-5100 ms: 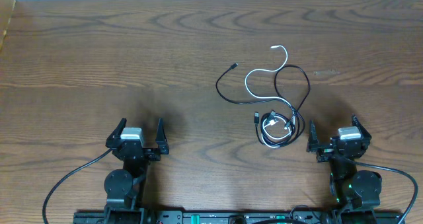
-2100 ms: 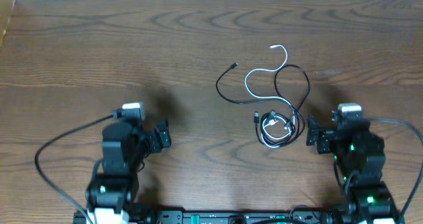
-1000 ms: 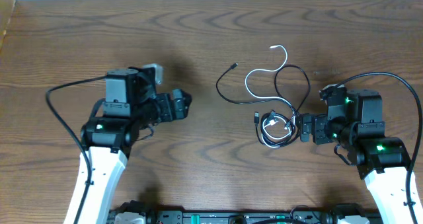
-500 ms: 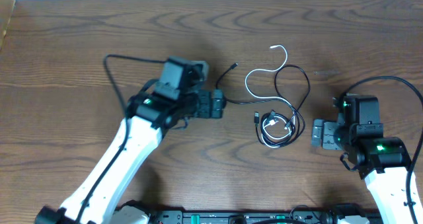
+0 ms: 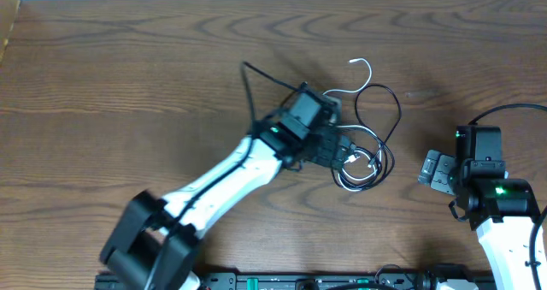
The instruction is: Untangle cables
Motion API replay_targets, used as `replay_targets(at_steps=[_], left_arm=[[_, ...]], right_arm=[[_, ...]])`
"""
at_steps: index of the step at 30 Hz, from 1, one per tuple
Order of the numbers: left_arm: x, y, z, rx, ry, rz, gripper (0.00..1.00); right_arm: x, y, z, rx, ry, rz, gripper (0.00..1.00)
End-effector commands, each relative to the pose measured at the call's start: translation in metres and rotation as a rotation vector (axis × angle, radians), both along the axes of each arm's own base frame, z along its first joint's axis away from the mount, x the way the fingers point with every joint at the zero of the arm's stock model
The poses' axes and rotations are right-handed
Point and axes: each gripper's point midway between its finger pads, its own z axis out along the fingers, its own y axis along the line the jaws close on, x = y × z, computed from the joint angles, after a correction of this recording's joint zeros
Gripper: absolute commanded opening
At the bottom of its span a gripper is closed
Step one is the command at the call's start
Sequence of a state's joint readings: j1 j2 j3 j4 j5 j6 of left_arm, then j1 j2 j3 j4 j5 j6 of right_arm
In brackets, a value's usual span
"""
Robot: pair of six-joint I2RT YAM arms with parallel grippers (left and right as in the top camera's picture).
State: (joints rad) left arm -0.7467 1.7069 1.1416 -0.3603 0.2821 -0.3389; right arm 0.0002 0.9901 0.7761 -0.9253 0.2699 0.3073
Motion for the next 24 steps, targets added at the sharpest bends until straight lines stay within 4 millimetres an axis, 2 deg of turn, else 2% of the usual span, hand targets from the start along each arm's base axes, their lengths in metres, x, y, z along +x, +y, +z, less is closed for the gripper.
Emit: replay_targets(at_steps=[1, 5, 10, 15, 18, 24], left_arm=[[0.0, -0.013, -0.018, -0.001, 0.049, 0.054, 0.95], [-0.009, -0.024, -0.044, 0.032, 0.071, 0.025, 0.94], [-0.02, -0.027, -0.068, 0.097, 0.083, 0.009, 0.87], [-0.028, -0.03, -0.077, 0.121, 0.089, -0.01, 0.7], [-0.029, -0.027, -0.081, 0.145, 0.078, -0.006, 0.56], [-0.032, -0.019, -0.087, 0.204, 0.057, 0.005, 0.42]], right_arm=[[0.003, -0.003, 0.007, -0.001, -0.023, -0.026, 0.99], [0.003, -0.003, 0.007, 0.0, -0.024, -0.026, 0.99], [0.003, -0.003, 0.007, 0.0, -0.024, -0.026, 0.99], [0.003, -0.003, 0.007, 0.0, -0.024, -0.026, 0.99], [0.003, -0.003, 0.007, 0.0, -0.024, -0.026, 0.99], [0.003, -0.003, 0.007, 0.001, -0.024, -0.026, 0.99]])
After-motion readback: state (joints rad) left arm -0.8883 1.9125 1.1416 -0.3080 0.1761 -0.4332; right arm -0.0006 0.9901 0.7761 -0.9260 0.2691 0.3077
